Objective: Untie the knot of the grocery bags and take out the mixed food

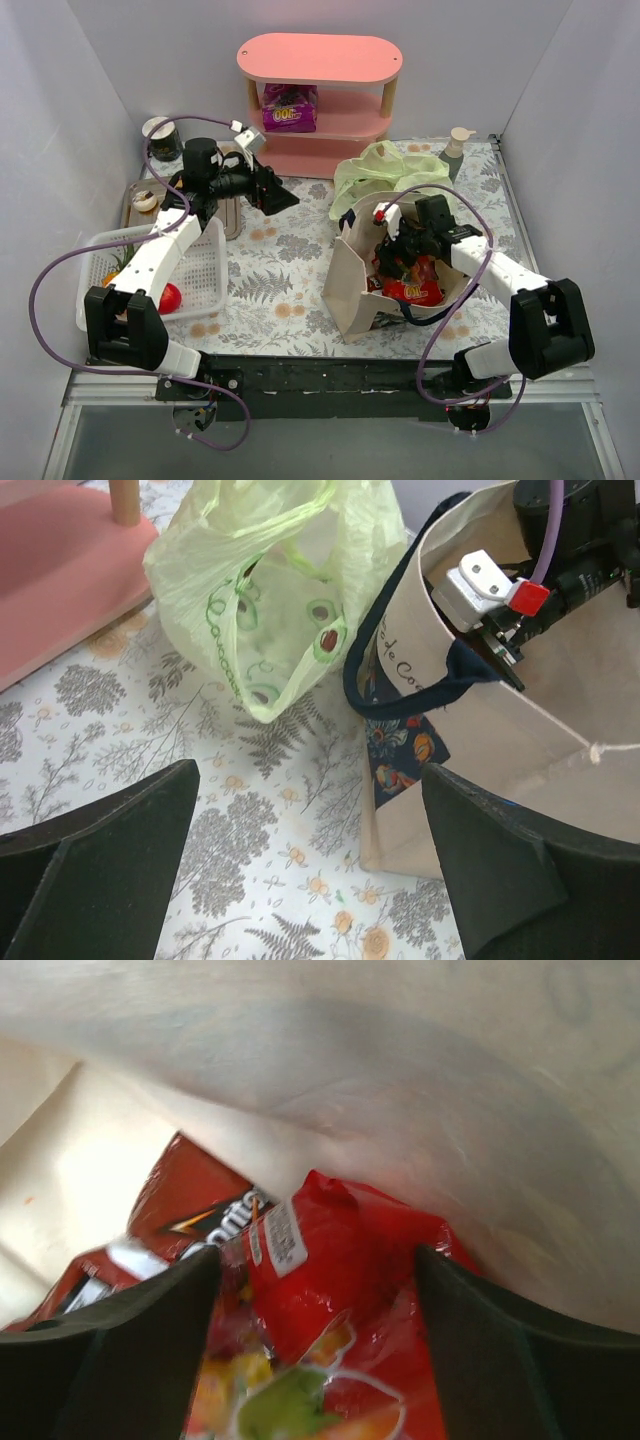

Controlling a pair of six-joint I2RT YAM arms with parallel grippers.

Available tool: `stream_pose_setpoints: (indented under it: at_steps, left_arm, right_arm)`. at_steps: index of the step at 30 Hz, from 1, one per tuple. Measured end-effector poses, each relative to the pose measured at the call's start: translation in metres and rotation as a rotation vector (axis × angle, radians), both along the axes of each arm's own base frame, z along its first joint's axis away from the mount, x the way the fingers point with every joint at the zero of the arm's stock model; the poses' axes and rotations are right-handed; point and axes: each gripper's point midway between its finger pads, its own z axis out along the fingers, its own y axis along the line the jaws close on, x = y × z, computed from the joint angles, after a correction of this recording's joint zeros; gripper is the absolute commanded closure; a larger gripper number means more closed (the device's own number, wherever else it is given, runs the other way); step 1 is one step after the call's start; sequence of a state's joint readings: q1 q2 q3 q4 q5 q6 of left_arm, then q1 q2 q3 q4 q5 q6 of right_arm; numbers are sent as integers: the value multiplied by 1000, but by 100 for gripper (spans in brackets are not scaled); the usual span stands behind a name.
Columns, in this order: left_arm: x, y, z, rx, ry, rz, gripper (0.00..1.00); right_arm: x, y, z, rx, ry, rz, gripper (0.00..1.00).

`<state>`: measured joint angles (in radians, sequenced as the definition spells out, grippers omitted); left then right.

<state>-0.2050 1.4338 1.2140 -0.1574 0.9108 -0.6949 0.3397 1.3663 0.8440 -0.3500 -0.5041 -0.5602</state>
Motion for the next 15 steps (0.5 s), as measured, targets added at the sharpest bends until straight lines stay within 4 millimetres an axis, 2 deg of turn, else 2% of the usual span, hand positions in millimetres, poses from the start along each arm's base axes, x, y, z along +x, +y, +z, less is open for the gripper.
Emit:
stream_pose_setpoints:
  at_steps: [1,2,3,4,5,7,10,12,15]
  left_arm:
    - [0,1,-2,13,2,6,6]
    - [0,2,-3,28,4,11,6]
    - [1,2,-3,50,-5,15,6]
    - [2,3,-2,73,-21,20,6]
    - [3,2,1,92,-45,19,6]
    - [4,-3,10,129,-103,1,6]
    - [9,-14,24,151,-171,-29,6]
    - [15,-21,29,150,-193,-46,6]
    - [22,-26,18,144,-168,-66,6]
  right_arm:
    - [3,1,-4,-13,-4,-6,31]
    - [6,0,-7,-28,-15,-21,54]
    - [8,-2,-8,-45,-27,-34,68]
    - [8,-2,-6,-54,-44,-28,87]
    - [10,-5,-3,-66,-61,-35,98]
    - [8,-12,5,-93,-86,-46,99]
    - [0,-16,27,-87,-115,-39,99]
    - [-8,-13,54,-50,-149,-4,99]
    - [-20,-6,108,30,-243,34,99]
